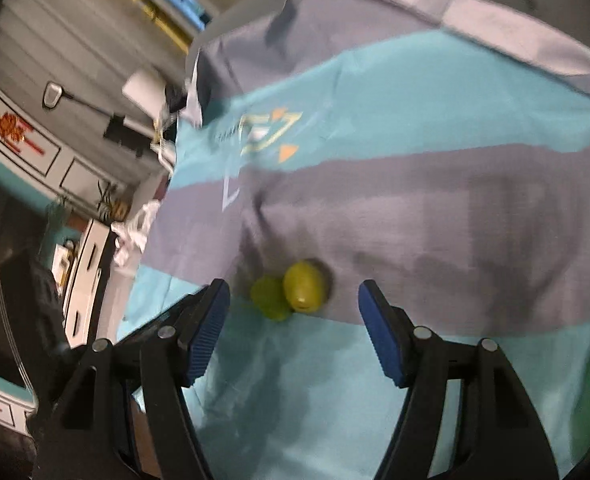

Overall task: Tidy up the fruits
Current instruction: 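Grasp the green plum with the left tool while the right tool grasps the yellow-green plum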

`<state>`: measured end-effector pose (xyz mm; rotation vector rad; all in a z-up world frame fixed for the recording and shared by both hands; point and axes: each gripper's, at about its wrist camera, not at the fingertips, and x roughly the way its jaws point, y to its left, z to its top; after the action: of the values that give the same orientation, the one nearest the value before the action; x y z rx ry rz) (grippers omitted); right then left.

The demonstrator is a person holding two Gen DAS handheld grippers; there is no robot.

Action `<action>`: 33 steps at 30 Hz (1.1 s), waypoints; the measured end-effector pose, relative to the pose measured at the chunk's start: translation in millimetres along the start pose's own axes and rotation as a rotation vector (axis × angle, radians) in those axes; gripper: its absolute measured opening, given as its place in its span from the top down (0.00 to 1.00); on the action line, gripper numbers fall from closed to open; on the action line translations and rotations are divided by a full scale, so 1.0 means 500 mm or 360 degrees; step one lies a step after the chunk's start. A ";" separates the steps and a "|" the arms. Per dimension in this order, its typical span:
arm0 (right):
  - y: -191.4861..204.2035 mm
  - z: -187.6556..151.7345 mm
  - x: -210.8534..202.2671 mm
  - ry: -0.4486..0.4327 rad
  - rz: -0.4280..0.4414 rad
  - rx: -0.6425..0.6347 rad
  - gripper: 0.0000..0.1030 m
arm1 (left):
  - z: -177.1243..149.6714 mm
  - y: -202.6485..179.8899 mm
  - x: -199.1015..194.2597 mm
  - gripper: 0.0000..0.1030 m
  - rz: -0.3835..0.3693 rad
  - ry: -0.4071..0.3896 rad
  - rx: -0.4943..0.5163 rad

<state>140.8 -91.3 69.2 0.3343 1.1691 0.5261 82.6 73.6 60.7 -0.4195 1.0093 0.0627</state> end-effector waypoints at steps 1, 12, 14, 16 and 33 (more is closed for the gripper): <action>-0.001 -0.002 0.014 0.0025 -0.0017 0.0008 0.46 | -0.002 0.000 0.007 0.66 0.0024 0.0020 0.0008; -0.019 0.000 0.097 0.0174 -0.0026 0.0129 0.55 | -0.010 0.015 0.043 0.66 0.0012 0.0141 -0.0026; -0.023 -0.003 0.105 0.0190 -0.0054 0.0134 0.57 | -0.010 0.016 0.050 0.66 0.0008 0.0154 -0.0030; -0.025 -0.005 0.114 0.0195 -0.0043 0.0146 0.64 | -0.012 0.013 0.056 0.66 0.0018 0.0163 -0.0026; -0.086 -0.010 -0.028 -0.0047 -0.0075 0.0199 0.64 | 0.004 -0.001 0.098 0.66 0.0014 0.0124 -0.0145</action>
<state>141.5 -134.8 56.6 0.4194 1.1812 0.4067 110.4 66.8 21.1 -0.5038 1.0882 0.1013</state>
